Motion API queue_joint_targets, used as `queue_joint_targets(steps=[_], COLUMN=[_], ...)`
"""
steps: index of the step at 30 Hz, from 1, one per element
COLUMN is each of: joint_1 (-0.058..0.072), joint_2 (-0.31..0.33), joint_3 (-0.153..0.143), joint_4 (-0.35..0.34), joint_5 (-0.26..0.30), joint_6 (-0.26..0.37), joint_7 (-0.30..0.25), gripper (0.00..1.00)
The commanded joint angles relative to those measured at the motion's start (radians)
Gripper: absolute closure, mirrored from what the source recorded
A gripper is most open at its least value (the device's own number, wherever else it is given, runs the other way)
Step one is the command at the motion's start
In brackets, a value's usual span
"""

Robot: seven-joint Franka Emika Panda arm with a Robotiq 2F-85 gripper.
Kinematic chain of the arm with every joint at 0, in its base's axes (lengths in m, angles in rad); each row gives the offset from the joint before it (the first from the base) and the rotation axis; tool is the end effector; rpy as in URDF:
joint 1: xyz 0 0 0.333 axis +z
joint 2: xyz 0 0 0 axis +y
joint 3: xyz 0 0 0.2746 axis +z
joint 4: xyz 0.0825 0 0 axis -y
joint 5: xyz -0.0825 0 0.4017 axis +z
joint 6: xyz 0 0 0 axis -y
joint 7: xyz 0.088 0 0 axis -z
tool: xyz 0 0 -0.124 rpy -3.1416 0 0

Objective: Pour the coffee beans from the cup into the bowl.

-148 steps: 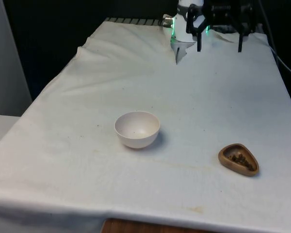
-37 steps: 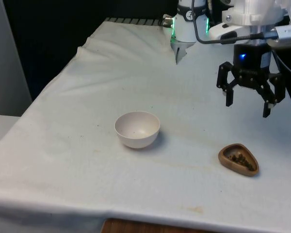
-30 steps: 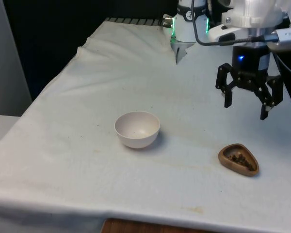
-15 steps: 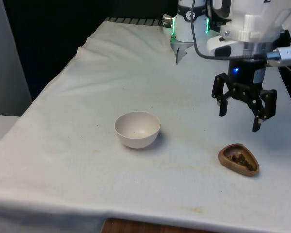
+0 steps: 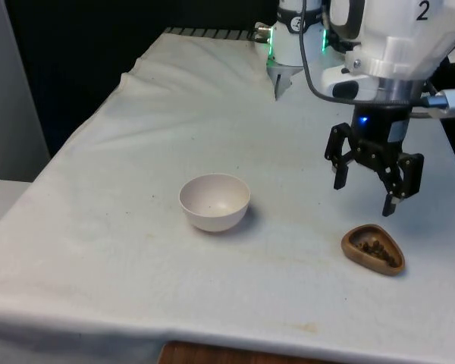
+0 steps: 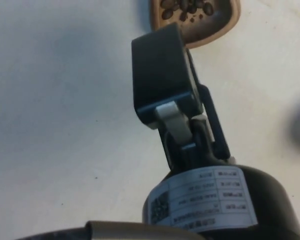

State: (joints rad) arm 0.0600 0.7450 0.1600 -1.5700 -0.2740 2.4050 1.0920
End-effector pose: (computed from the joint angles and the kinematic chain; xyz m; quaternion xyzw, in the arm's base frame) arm 0.6850 0.1377 0.1574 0.9328 -0.3540 0.0680 0.0031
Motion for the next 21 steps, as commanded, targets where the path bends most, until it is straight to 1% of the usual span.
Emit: queue_joint_targets(steps=[1, 2, 10, 11, 12, 17, 18, 19, 21], joint_1=[0.0, 0.009, 0.008, 0.0, 0.008, 0.007, 0.0, 0.007, 0.007], joint_2=[0.002, 0.011, 0.04, 0.034, 0.044, 0.062, 0.059, 0.063, 0.064], joint_3=[0.0, -0.013, -0.014, -0.005, -0.013, -0.014, -0.007, -0.014, -0.014], joint_4=[0.001, 0.01, 0.039, 0.029, 0.043, 0.063, 0.056, 0.065, 0.068], joint_5=[-0.01, -0.029, -0.091, -0.086, -0.095, -0.111, -0.106, -0.112, -0.113], joint_6=[0.0, 0.003, -0.006, -0.004, -0.006, -0.006, -0.004, -0.007, -0.008], joint_7=[0.01, 0.037, 0.092, 0.079, 0.095, 0.1, 0.088, 0.1, 0.1], gripper=[0.0, 0.0, 0.0, 0.0, 0.0, 0.0, 0.0, 0.0, 0.0])
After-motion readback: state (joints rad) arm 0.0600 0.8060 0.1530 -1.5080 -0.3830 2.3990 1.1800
